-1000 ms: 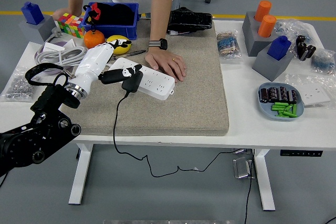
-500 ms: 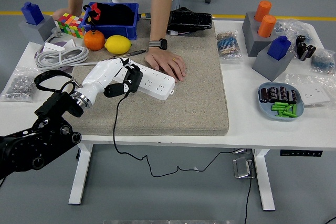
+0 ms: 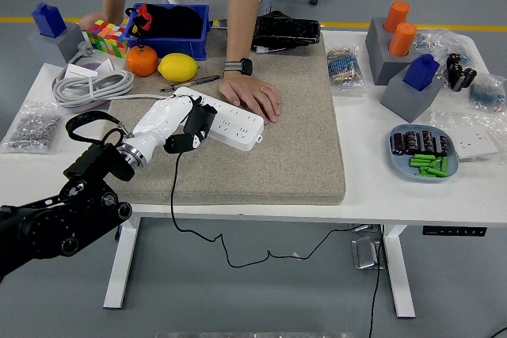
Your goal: Press the white button,pick up the black plug,place it near the board,insert it into the board
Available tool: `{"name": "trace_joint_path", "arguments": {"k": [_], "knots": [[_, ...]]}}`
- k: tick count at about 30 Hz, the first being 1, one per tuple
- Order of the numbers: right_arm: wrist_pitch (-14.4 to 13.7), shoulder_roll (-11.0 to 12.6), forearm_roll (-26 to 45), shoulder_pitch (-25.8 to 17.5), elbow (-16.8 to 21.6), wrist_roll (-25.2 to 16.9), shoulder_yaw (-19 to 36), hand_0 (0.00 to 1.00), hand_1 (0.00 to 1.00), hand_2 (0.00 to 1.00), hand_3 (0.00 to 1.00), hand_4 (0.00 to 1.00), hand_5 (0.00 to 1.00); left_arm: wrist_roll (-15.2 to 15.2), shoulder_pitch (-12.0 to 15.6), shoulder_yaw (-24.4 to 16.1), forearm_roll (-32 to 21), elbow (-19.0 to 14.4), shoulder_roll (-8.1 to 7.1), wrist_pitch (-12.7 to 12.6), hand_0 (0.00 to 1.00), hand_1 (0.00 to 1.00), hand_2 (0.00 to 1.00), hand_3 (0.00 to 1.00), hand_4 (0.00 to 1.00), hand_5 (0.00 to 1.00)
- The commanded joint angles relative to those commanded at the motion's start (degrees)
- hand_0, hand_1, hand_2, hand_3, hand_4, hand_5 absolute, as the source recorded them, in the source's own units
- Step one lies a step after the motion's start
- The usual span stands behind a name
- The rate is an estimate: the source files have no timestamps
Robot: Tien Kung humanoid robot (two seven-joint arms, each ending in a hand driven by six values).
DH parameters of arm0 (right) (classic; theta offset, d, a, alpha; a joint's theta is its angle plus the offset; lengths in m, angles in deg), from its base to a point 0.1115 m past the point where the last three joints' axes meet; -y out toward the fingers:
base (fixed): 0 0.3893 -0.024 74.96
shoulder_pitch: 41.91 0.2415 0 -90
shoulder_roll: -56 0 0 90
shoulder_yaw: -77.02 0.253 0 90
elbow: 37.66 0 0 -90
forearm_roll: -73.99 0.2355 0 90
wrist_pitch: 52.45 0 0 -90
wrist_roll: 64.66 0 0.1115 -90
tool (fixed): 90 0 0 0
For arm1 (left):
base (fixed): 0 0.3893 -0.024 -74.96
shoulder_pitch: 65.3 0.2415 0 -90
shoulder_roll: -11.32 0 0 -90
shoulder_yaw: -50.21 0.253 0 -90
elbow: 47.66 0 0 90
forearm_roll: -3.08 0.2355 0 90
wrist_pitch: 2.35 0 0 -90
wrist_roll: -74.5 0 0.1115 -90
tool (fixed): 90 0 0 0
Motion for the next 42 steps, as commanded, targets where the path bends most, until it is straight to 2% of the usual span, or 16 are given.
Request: {"name": "trace_joint_path", "arguments": {"k": [1,2,10,19,30,42], "knots": [[0.0,0.0,0.0,0.0,0.0,0.0,0.0,0.742,0.613,0.577,0.587,0.644,0.337,-0.2,-0.1,0.1,0.1,0.2,0.09,0.1,0.860,0.810,0.746,0.699,0.556,0.002],[0.0,0.0,0.0,0.0,0.0,0.0,0.0,0.741,0.613,0.576,0.587,0.644,0.338,-0.4,-0.2,0.2,0.1,0.7,0.24,0.3,0.863,0.832,0.776,0.756,0.584,0.002],[0.0,0.0,0.0,0.1,0.0,0.0,0.1,0.741,0.612,0.576,0.587,0.643,0.337,-0.2,-0.6,0.6,0.7,3.1,0.89,0.0,0.865,0.833,0.772,0.755,0.582,0.002],[0.0,-0.1,0.1,0.0,0.0,0.0,0.0,0.742,0.612,0.575,0.585,0.643,0.337,0.7,-0.3,0.1,0.7,3.0,0.85,-0.8,0.863,0.836,0.775,0.752,0.588,0.002],[0.0,0.0,0.1,0.2,0.1,-0.1,0.1,0.742,0.612,0.574,0.585,0.642,0.337,-1.2,-1.0,1.4,3.8,4.7,1.17,-0.6,0.860,0.837,0.774,0.753,0.592,0.002],[0.0,0.0,0.2,0.3,0.1,-0.3,0.1,0.741,0.612,0.574,0.585,0.641,0.337,-1.6,-1.3,2.4,3.7,5.5,1.85,-0.4,0.862,0.835,0.775,0.745,0.614,0.002]]}}
